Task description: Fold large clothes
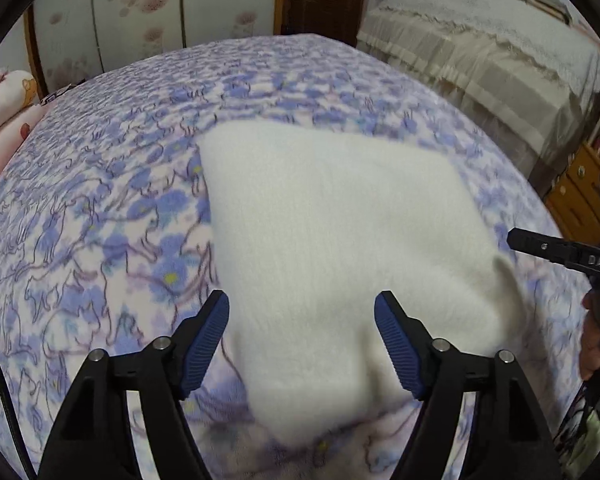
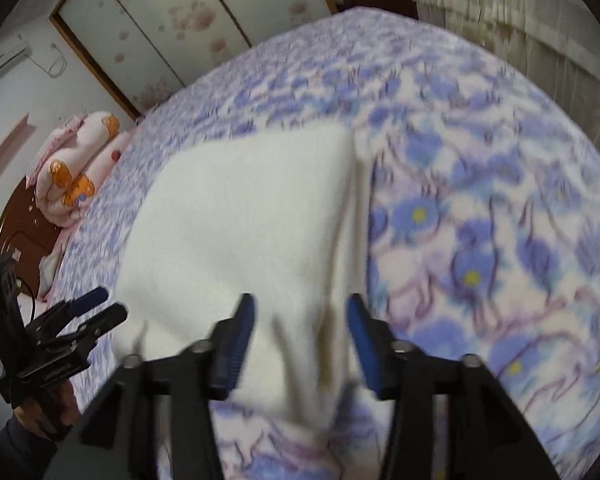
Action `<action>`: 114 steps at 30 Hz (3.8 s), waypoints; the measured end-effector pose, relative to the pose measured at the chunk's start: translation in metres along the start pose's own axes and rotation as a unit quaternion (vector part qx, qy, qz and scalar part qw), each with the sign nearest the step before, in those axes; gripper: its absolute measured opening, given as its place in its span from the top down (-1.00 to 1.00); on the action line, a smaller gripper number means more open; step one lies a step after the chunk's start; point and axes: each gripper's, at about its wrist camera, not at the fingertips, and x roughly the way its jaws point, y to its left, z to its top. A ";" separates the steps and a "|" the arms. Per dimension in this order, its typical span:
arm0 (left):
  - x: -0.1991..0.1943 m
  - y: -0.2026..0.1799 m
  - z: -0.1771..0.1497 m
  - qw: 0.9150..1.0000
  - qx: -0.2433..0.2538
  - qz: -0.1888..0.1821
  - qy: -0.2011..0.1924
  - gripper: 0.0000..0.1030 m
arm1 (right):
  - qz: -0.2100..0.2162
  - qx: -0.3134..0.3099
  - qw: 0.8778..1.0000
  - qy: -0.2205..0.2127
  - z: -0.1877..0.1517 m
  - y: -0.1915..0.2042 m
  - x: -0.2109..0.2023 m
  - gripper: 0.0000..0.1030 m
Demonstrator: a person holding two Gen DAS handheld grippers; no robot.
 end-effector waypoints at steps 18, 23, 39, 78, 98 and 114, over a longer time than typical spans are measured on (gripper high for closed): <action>0.073 0.017 0.048 0.999 -0.027 0.003 0.036 -0.45 | -0.074 0.030 0.997 0.019 0.069 -0.021 0.085 0.16; 0.059 0.028 0.037 0.996 -0.070 -0.012 0.061 -0.51 | -0.068 0.038 0.997 0.006 0.054 -0.020 0.048 0.11; -0.018 0.002 -0.019 0.996 -0.035 -0.008 0.082 -0.51 | -0.053 -0.026 0.996 0.065 -0.037 0.022 -0.020 0.03; 0.095 0.061 0.015 0.977 -0.099 -0.164 0.099 -1.00 | 0.069 0.029 0.989 0.126 0.016 -0.035 0.078 -0.58; 0.150 0.040 0.022 0.965 -0.135 -0.151 0.164 -1.00 | 0.117 0.023 0.972 0.202 0.026 -0.013 0.129 -0.89; 0.108 0.021 0.046 0.978 -0.111 -0.087 0.156 -0.42 | 0.015 -0.022 0.988 0.151 0.028 0.075 0.064 0.20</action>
